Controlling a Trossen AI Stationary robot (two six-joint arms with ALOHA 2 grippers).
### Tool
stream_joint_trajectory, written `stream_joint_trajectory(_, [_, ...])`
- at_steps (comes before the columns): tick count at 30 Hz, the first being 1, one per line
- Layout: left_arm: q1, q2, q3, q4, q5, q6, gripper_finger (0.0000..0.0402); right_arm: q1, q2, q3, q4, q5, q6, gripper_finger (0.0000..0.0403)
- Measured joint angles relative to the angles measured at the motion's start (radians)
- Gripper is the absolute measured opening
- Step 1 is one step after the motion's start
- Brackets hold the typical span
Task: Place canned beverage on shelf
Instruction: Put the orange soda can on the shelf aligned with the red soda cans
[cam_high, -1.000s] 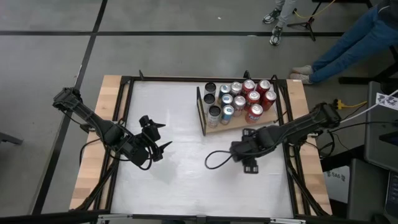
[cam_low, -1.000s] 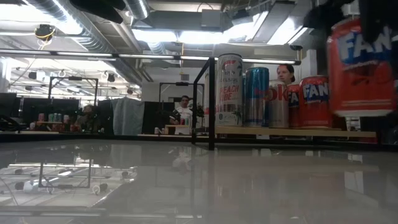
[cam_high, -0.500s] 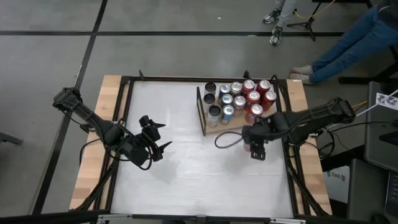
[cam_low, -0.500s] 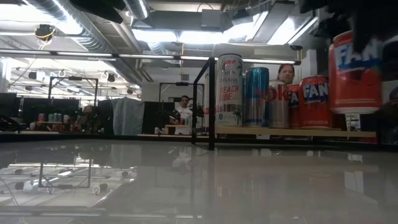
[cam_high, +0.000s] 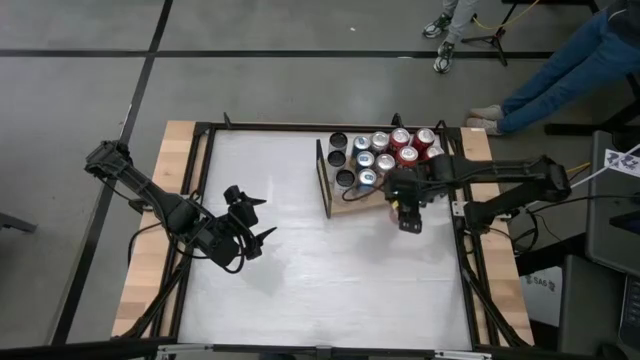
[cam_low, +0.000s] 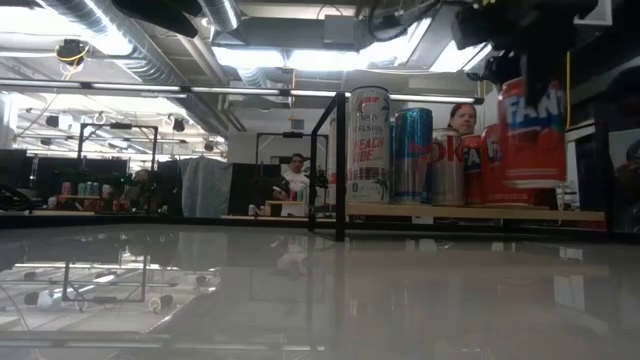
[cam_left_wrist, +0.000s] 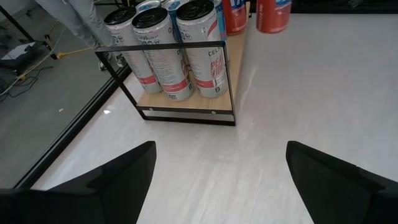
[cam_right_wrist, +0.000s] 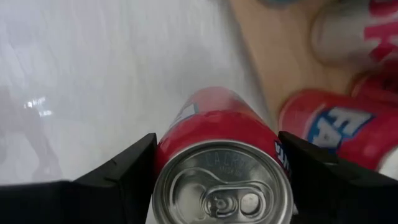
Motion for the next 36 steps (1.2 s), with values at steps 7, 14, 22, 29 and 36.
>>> stream_joint_trajectory(7, [0.0, 0.0, 0.0, 0.0, 0.0, 0.0, 0.0351, -0.003, -0.012, -0.009, -0.083, -0.001, -0.016, 0.0282])
stream_joint_trajectory(14, [0.0, 0.0, 0.0, 0.0, 0.0, -0.001, 0.0351, -0.003, -0.138, -0.107, -0.092, 0.017, 0.041, 0.0282])
stream_joint_trajectory(22, [0.0, 0.0, 0.0, 0.0, 0.0, -0.002, 0.0351, -0.003, -0.26, -0.177, -0.16, 0.07, 0.056, 0.0282])
stream_joint_trajectory(29, [0.0, 0.0, 0.0, 0.0, 0.0, 0.0, 0.0351, -0.058, -0.286, -0.182, -0.17, 0.108, 0.017, 0.0282])
stream_joint_trajectory(36, [0.0, 0.0, 0.0, 0.0, 0.0, 0.0, 0.0351, -0.195, -0.287, -0.182, -0.175, 0.107, -0.12, 0.0282])
